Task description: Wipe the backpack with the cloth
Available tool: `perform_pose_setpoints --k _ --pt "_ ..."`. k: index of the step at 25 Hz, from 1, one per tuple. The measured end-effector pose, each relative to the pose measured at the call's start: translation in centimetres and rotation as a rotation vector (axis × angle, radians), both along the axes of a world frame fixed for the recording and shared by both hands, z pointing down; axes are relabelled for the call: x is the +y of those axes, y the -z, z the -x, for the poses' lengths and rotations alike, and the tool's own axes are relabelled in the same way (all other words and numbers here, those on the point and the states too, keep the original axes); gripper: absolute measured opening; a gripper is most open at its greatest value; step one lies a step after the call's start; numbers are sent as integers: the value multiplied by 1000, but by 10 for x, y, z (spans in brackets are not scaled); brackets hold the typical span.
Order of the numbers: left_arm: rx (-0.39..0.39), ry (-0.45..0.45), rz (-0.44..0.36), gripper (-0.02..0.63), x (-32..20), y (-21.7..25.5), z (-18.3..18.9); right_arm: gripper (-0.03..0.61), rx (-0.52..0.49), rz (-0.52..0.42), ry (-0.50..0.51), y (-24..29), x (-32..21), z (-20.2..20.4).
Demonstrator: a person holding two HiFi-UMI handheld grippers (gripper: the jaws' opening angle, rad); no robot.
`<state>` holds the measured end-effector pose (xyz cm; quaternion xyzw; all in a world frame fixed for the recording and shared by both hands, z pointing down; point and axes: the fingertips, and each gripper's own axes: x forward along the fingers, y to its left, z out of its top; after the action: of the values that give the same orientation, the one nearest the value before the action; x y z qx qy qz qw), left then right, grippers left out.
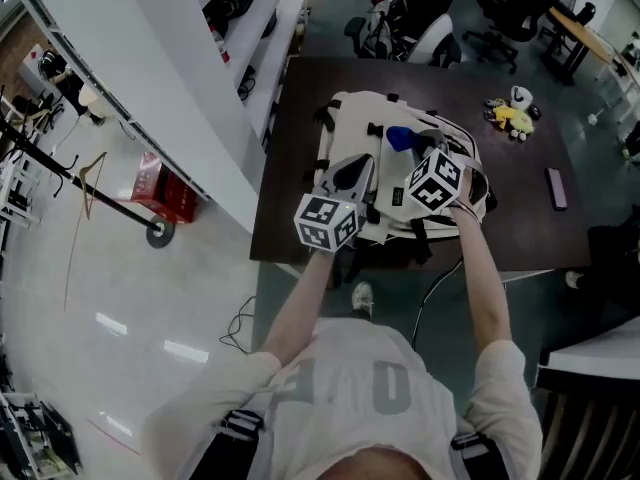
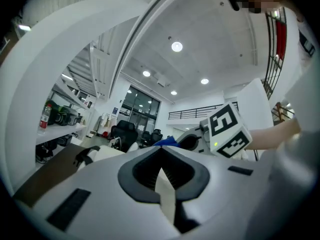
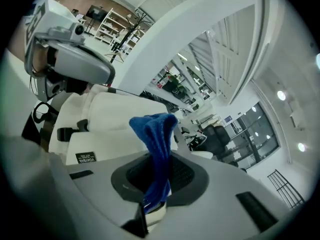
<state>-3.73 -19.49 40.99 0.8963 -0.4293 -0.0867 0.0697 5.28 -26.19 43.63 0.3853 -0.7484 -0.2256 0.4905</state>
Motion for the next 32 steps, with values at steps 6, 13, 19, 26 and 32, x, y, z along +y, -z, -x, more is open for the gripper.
perform_pose_setpoints --k 6,13,19,26,32 --pt "-27 -43 36 5 -50 -12 -41 41 4 72 -6 -46 -40 -7" --pt "-39 -10 84 5 -103 -21 -53 41 -12 116 8 -66 -90 -4" --pt "-71 25 154 5 -126 -35 -60 41 -120 104 3 -49 -124 -22" --pt "-104 31 163 5 -133 -40 -69 41 41 85 -58 -58 -178 -63" --pt "-118 39 172 5 -133 -43 -70 41 90 95 4 -76 -167 -53"
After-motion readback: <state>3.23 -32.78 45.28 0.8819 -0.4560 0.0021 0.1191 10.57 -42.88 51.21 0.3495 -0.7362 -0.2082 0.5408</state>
